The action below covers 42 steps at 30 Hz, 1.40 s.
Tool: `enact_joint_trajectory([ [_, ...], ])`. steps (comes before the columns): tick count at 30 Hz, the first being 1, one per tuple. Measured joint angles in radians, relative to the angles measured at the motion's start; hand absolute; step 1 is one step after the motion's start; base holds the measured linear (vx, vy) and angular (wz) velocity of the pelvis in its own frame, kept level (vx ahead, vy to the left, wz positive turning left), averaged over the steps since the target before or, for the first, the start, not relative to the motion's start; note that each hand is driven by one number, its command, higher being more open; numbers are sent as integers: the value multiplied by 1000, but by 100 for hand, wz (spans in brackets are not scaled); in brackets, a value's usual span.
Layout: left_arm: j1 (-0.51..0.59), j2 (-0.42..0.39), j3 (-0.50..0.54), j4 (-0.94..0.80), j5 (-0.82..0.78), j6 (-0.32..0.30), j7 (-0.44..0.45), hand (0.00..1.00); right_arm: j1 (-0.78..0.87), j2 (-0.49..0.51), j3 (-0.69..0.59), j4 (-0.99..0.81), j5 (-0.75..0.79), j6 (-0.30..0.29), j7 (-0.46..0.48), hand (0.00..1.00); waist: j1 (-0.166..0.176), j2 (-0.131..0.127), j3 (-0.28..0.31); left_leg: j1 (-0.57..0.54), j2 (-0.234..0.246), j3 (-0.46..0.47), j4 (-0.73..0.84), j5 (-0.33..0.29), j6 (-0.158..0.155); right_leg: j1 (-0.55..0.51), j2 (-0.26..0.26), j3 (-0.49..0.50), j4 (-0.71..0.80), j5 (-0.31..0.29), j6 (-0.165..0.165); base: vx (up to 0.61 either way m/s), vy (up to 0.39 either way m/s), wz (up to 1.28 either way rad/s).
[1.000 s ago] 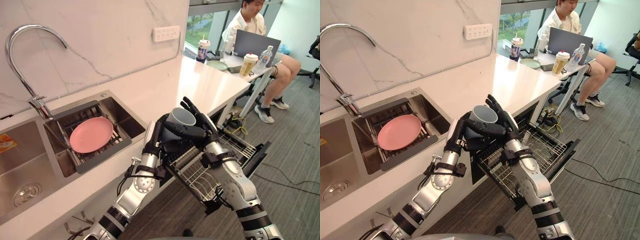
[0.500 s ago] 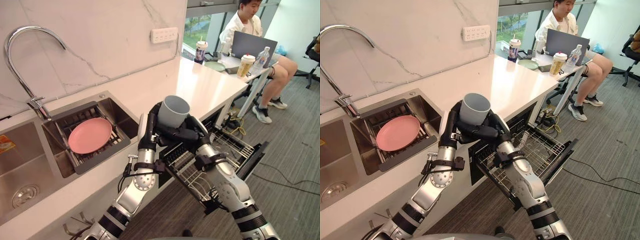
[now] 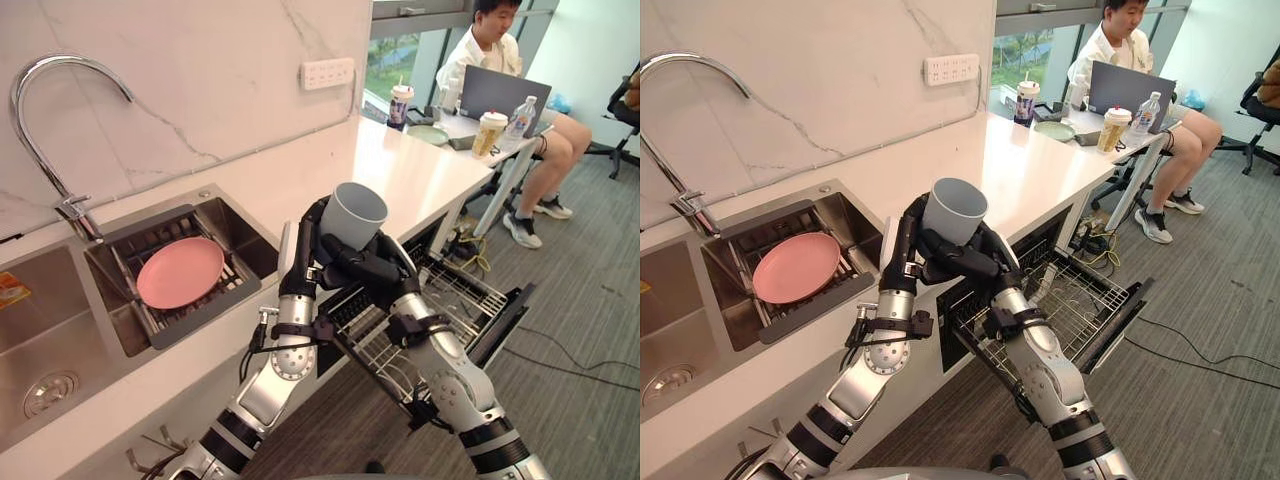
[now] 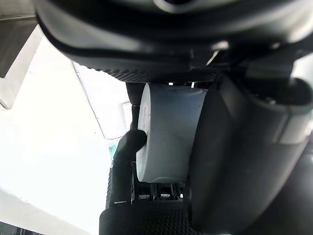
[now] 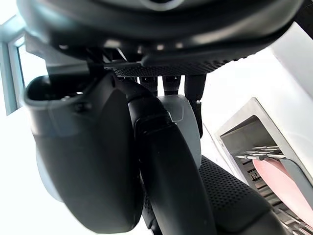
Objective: Walk over to the sink, pick up the cup, carry it to the dishwasher, place the cup inside the dishwasher, then close the dishwasher door
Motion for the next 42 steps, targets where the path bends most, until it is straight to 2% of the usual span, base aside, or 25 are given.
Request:
enact_joint_trajectory([
  [9,-28,-1,-17,0,-20,0,-1,0,10,1,32,-34,31,-52,-85,0,-1,-5,-4,-5,-2,-7,0,2,1,-1,-7,-6,0,-1,1,-3,-2,1],
  [10,-29,-1,-20,1,-28,-1,-4,100,16,1,37,-41,31,-58,-99,0,-1,-6,-5,-9,-3,-14,0,3,1,-1,-9,-10,0,-1,2,-3,-6,10],
  [20,-23,10,-64,20,-76,-1,-50,100,61,12,39,-45,58,-98,-166,0,-6,-6,-5,-37,-15,-50,3,9,4,-4,-27,-45,2,-9,13,-3,-3,13],
  [24,25,51,-130,19,-75,-47,-114,100,71,19,8,-43,70,-113,-233,0,-15,-6,-5,-41,-22,-58,2,9,5,-6,-35,-52,10,-15,21,-3,5,7],
  [25,52,53,-171,19,-75,-61,-129,100,72,37,-24,-41,73,-134,-266,0,-15,-6,-5,-41,-25,-59,1,9,5,-7,-38,-53,13,-18,24,-5,9,3],
  [28,75,44,-206,20,-75,-72,-140,100,74,59,-57,-34,75,-179,-311,0,-24,-6,-5,-43,-29,-58,0,9,6,-12,-43,-50,16,-20,25,0,0,0],
  [32,74,53,-271,28,-72,-86,-213,100,74,99,-144,-30,73,-260,-369,0,-27,-3,-4,-51,-28,-56,4,8,8,-20,-41,-44,17,-21,24,-20,-7,-2],
  [35,80,50,-376,83,-52,-86,-286,100,54,106,-175,-30,48,-323,-399,0,-39,1,-2,-50,-27,-54,9,7,10,-22,-40,-38,17,-21,22,-9,-8,-4],
  [42,81,38,-401,84,-52,-82,-325,100,61,110,-243,-30,32,-379,-445,0,-51,27,8,-49,-24,-44,13,-2,14,-23,-35,-27,18,-23,18,-23,-7,-5],
])
